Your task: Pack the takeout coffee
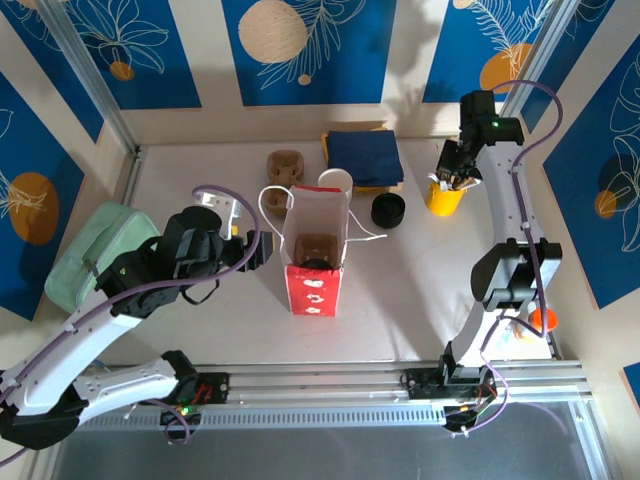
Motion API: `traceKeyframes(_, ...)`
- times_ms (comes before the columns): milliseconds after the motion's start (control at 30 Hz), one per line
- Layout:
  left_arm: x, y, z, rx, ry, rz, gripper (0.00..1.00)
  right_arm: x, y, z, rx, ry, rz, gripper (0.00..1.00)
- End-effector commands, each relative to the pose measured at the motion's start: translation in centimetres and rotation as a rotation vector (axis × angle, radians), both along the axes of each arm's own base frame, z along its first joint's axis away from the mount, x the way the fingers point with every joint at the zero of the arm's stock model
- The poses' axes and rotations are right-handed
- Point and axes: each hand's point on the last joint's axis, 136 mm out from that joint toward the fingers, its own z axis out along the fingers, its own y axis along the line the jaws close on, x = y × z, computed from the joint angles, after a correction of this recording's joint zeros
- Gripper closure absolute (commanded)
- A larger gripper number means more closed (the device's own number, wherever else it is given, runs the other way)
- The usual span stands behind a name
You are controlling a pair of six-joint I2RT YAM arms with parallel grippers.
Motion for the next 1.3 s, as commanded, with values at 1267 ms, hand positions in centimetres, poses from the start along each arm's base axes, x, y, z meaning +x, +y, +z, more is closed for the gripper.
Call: traceKeyframes(1267,0.0,0.9,1.2,-0.046,-0.022,0.045,0.23,-20.3,18.2,19.4,0.568,-0.217,0.635,0.94)
